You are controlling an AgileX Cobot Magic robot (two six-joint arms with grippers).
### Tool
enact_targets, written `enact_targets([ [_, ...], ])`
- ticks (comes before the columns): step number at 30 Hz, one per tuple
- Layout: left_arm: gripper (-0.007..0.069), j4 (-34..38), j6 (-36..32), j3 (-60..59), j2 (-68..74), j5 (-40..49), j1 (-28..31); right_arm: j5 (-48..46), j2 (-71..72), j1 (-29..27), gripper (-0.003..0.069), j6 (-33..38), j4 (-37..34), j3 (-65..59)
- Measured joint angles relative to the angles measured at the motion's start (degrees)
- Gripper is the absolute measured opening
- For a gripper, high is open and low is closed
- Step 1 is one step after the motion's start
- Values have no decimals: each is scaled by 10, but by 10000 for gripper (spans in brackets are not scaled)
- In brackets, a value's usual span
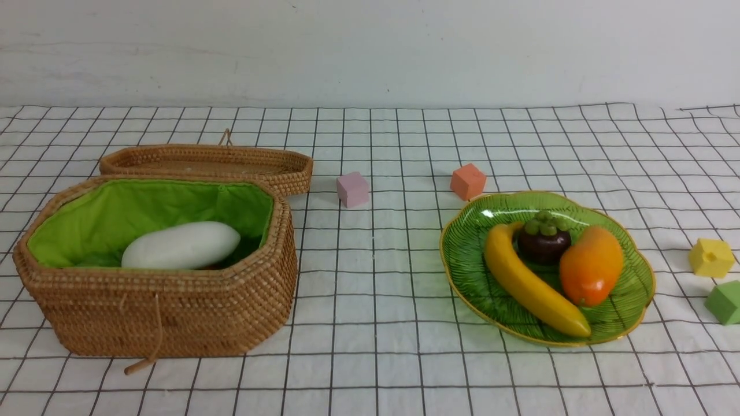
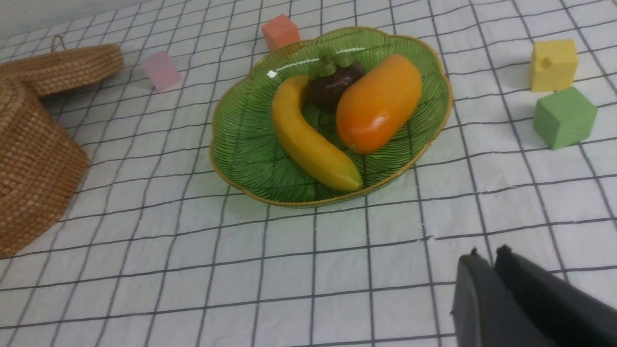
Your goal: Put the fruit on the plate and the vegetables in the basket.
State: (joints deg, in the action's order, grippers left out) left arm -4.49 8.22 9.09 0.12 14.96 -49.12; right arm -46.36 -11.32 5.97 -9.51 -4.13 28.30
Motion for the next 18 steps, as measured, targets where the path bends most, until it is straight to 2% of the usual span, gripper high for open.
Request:
enact_targets([
  [3, -13, 0, 0, 0, 0, 4, 0, 46, 9, 0, 27, 1, 13, -21],
  [5, -13, 0, 0, 0, 0, 4, 0, 122, 36, -4, -8, 1, 41, -85],
  [10, -13, 0, 0, 0, 0, 4, 0, 233, 109, -5, -8, 0, 91, -249],
  [12, -13, 0, 0, 0, 0, 4, 0, 242, 117, -6, -8, -2, 93, -287],
  [18, -13, 0, 0, 0, 0, 4, 0, 243, 118, -10, -8, -11, 77, -291],
])
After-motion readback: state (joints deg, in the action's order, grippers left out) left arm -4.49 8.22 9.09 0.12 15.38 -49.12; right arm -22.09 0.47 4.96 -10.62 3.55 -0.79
